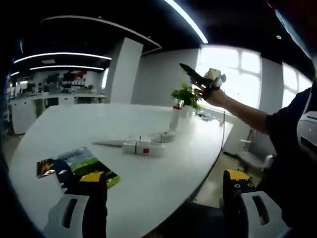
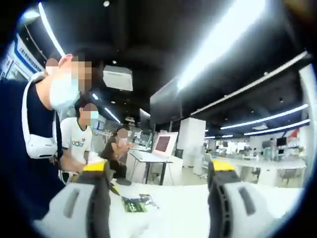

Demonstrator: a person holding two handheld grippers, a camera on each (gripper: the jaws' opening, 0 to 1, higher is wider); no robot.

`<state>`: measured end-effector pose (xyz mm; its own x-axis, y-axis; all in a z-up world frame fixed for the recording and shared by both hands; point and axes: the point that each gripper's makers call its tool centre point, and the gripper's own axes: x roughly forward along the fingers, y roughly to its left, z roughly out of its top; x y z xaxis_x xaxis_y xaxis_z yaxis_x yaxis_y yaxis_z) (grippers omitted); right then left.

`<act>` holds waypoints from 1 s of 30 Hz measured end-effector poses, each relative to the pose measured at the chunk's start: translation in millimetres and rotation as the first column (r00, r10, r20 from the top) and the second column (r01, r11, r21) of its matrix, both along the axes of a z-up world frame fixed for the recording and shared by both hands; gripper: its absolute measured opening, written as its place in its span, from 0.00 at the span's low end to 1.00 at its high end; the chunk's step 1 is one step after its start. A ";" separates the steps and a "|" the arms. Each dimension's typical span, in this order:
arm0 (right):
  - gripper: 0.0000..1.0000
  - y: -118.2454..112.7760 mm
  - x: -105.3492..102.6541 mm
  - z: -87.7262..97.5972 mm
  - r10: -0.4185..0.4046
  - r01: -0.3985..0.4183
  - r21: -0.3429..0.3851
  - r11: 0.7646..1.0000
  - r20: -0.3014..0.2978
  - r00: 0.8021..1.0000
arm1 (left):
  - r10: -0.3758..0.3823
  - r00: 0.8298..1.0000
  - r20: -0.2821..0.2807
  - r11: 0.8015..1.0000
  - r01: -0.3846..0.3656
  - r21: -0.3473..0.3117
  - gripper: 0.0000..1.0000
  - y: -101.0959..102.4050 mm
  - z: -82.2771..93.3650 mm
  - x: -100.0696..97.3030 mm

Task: Arrange the skincare products in the storage area until every visible bottle or jar stands upright without overlapping.

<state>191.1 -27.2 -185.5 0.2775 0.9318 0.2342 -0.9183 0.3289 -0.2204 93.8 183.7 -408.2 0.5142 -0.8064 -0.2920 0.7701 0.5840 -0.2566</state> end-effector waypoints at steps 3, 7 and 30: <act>0.83 10.4 -0.4 -5.6 0.014 -0.014 0.007 1.000 -0.017 1.000 | 0.002 1.000 -0.001 1.000 -0.002 0.003 0.99 2.3 -2.2 -2.2; 0.80 18.3 3.4 -17.5 0.020 -0.021 -0.026 0.999 -0.040 0.999 | 0.016 1.000 0.007 1.000 -0.016 0.009 0.99 8.1 -3.5 -3.2; 0.57 54.2 34.4 -90.9 -0.108 0.026 -0.322 0.947 -0.241 0.965 | 0.036 0.999 0.007 0.999 -0.036 0.017 0.99 20.7 -11.8 -5.3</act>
